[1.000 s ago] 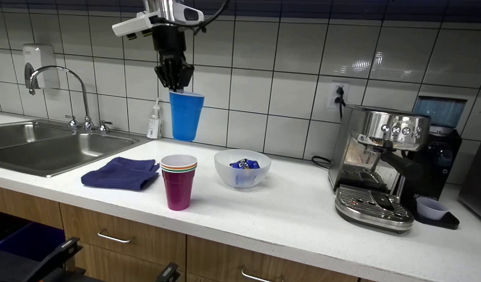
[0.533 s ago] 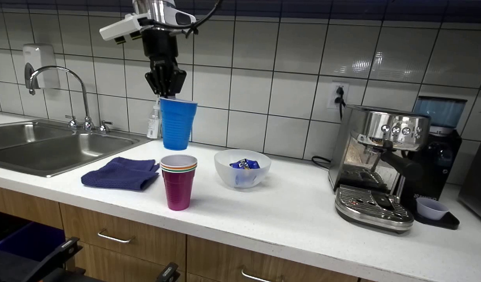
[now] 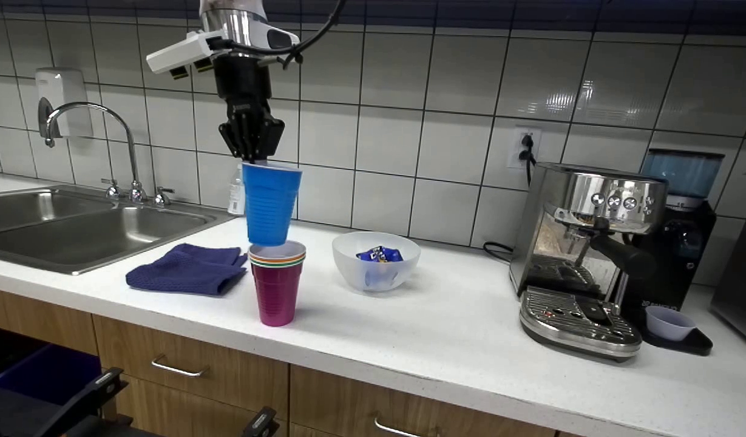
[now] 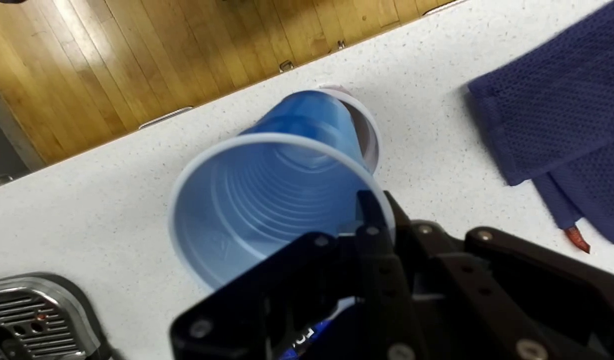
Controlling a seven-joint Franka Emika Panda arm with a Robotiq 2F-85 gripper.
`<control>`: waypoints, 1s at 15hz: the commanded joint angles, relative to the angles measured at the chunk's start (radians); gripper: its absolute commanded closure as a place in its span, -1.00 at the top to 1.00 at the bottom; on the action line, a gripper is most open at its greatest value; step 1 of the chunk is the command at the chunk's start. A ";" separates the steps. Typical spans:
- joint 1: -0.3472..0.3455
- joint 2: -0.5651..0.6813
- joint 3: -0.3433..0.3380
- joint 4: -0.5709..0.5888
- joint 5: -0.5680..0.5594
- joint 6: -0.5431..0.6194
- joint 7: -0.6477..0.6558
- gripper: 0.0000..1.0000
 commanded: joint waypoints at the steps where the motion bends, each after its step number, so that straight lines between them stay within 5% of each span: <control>1: -0.018 -0.023 0.020 -0.029 -0.024 0.035 0.023 -0.98; 15: -0.033 0.012 0.025 -0.052 -0.060 0.142 0.065 -0.98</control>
